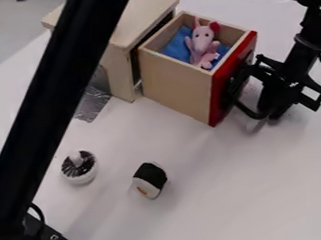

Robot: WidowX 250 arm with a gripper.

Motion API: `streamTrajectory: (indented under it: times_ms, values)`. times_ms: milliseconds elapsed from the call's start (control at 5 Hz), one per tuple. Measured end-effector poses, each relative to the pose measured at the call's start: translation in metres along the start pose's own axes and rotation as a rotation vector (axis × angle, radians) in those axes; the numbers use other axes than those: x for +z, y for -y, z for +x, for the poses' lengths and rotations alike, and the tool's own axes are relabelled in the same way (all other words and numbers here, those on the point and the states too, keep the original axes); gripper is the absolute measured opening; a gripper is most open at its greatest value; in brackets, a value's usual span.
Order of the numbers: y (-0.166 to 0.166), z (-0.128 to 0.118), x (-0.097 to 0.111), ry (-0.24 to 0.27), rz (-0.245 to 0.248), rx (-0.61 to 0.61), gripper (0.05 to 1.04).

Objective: Closed the drawer

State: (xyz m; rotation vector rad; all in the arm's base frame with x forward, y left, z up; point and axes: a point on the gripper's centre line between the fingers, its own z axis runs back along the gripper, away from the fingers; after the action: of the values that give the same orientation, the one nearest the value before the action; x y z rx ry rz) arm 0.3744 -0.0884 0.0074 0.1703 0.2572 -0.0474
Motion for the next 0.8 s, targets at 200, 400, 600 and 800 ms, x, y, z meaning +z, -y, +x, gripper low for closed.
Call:
streamTrajectory:
  times_ms: [200,400,600,800]
  values:
    - [-0.015,-0.004,-0.002,-0.006,-0.015,0.046,0.129]
    - [-0.022,-0.008,-0.002,-0.001,-0.028,0.067,0.124]
    - [-0.023,-0.013,0.0,0.024,-0.034,0.072,0.124]
    - [-0.031,-0.022,0.0,0.009,-0.033,0.155,0.124]
